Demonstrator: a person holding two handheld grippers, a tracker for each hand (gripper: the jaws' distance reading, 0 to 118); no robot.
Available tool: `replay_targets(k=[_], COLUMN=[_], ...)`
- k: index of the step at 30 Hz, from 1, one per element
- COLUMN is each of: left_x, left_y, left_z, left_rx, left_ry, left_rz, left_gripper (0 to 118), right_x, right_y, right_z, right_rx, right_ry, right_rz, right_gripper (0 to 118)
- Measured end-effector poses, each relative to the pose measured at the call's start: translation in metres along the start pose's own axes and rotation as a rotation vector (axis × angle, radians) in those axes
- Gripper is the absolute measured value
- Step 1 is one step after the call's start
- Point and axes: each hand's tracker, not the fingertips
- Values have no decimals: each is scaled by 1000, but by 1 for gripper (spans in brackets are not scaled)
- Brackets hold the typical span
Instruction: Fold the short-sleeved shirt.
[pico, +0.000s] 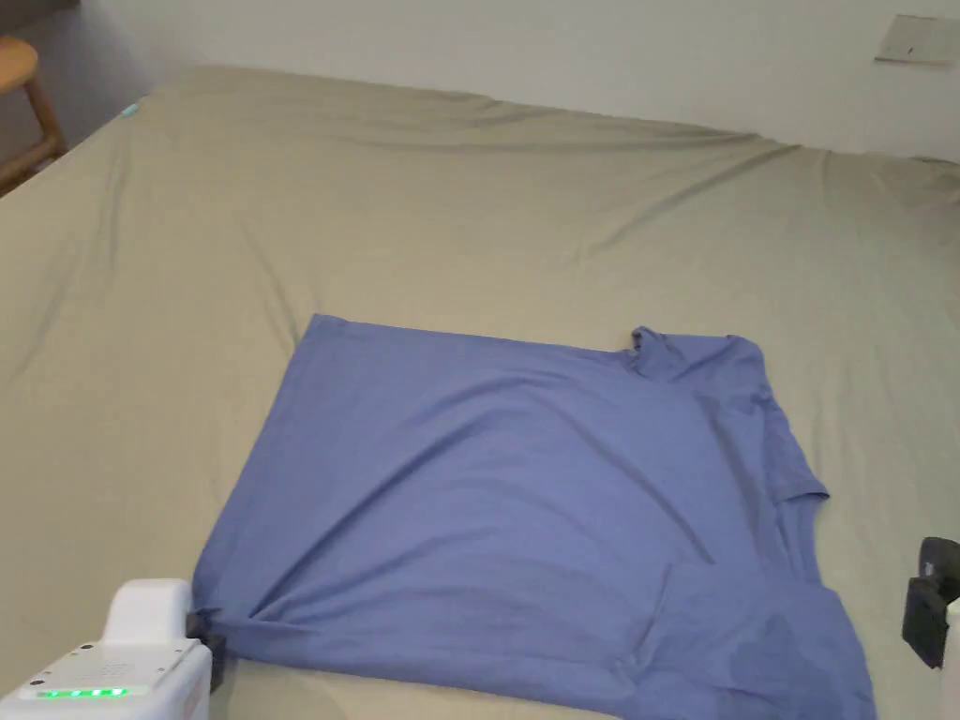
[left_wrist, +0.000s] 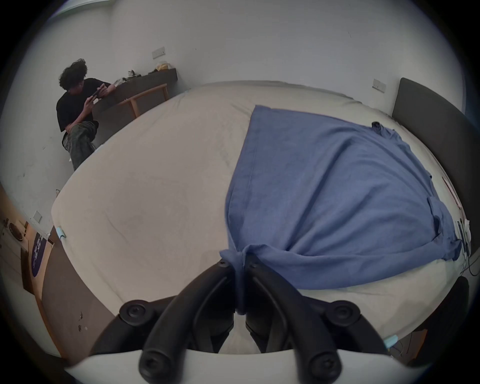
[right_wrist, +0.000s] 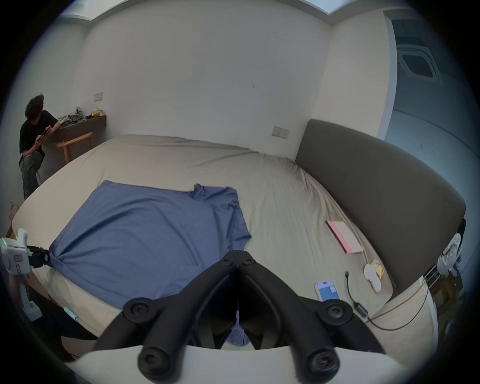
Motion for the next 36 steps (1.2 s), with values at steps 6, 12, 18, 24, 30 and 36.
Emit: replay_targets(k=[6, 12, 18, 24, 30, 36], left_x=[4, 13, 15, 19, 12, 9], left_y=[10, 13, 13, 16, 16, 23], left_z=[29, 34, 33, 36, 41, 55], left_rx=[43, 27, 13, 12, 42, 104], left_ry=[10, 26, 35, 37, 36, 3], left_rz=[16, 1, 10, -1, 36, 82], left_gripper=[4, 4, 4, 4, 4, 4], right_x=[30, 38, 25, 21, 40, 58], right_y=[-70, -141, -152, -157, -141, -117], right_z=[-51, -80, -111, -127, -97, -62], right_rx=[-265, -475, -461, -457, -330, -143], right_ry=[14, 90, 117, 217, 264, 289], right_rz=[-76, -105, -17, -23, -117, -134], right_gripper=[28, 94, 92, 6, 6, 6])
